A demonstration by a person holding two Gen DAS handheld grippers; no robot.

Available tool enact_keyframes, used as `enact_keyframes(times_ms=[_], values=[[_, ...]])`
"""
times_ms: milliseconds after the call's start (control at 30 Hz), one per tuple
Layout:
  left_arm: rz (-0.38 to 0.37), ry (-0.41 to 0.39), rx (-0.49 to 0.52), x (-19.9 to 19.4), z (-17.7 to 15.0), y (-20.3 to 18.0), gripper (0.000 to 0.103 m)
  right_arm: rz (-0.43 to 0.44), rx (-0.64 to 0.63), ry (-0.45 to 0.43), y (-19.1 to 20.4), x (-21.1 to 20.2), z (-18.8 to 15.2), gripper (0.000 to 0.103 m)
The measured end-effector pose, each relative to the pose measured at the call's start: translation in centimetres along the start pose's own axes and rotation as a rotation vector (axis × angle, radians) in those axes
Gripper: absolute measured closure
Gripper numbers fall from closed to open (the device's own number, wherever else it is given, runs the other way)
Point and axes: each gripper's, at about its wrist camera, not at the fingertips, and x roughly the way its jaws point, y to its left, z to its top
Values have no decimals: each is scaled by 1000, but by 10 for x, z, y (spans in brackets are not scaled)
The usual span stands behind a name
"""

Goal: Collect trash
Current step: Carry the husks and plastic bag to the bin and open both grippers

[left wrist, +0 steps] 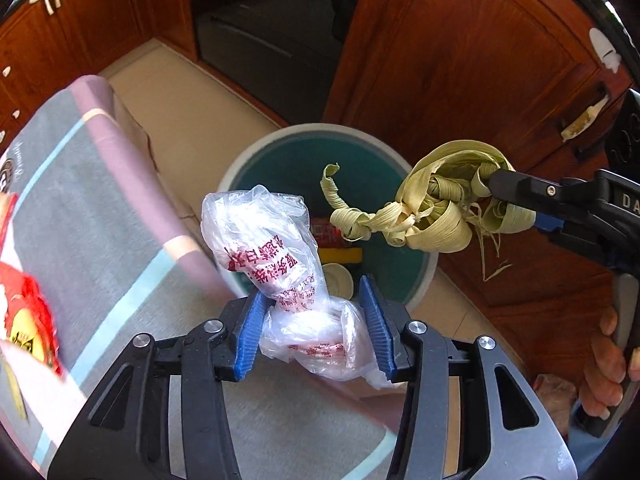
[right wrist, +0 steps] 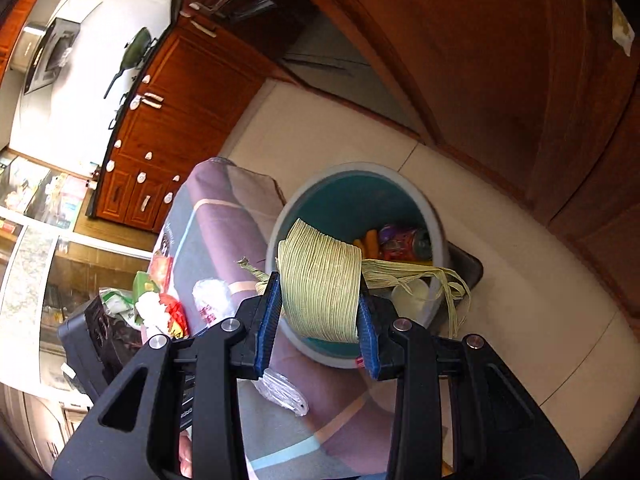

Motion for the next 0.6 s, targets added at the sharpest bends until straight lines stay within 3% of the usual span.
enact_keyframes(times_ms=[67, 533, 567, 600], values=[[-1, 9, 5, 7, 1, -1, 40, -9, 8, 3, -5, 3, 3, 70], [8, 2, -53, -1, -11, 28, 7, -11, 6, 79, 7, 48, 7, 67], [5, 2, -59, -3, -13, 30, 6, -6, 7, 90, 7, 52, 6, 63], [5, 1, -65, -5, -15, 33, 6, 2, 13, 96, 8, 54, 6, 48]])
